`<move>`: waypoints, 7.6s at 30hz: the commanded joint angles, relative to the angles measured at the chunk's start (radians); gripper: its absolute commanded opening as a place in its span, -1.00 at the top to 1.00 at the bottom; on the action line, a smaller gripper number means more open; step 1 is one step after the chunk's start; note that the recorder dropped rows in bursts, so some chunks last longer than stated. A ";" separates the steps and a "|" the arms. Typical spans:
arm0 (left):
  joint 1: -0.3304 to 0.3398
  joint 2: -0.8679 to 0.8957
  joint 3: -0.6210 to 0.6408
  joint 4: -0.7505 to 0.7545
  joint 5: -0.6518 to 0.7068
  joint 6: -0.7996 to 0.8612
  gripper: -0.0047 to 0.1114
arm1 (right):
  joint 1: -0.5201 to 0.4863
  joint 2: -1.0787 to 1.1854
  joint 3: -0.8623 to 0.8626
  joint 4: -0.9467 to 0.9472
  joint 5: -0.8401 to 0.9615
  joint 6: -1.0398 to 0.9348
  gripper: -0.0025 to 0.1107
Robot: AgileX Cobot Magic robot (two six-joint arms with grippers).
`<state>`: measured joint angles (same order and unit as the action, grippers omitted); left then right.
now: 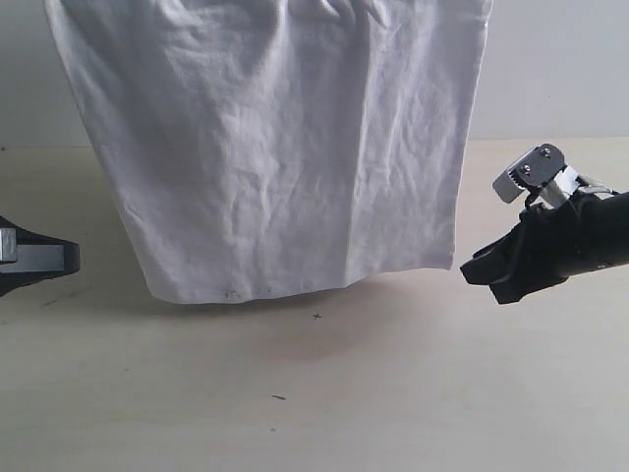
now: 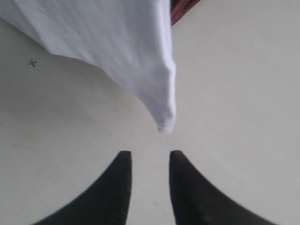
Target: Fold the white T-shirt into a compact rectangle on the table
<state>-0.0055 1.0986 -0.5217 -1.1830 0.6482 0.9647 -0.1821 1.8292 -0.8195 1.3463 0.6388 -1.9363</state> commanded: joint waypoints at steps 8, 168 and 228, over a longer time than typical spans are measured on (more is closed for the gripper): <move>-0.006 0.003 -0.003 0.000 -0.001 0.000 0.06 | -0.004 0.017 -0.030 0.015 0.036 -0.172 -0.36; -0.503 0.761 -0.629 -0.561 -0.043 0.437 0.17 | -0.004 -0.457 -1.920 0.398 0.508 1.499 0.96; -0.447 -0.190 -0.326 0.124 -0.032 0.566 -0.48 | -0.004 -0.210 -1.930 -0.037 0.582 1.904 0.96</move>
<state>-0.4417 0.9083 -0.8523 -1.0098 0.6763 1.4440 -0.1821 1.6197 -2.7528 1.2977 1.2431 -0.0339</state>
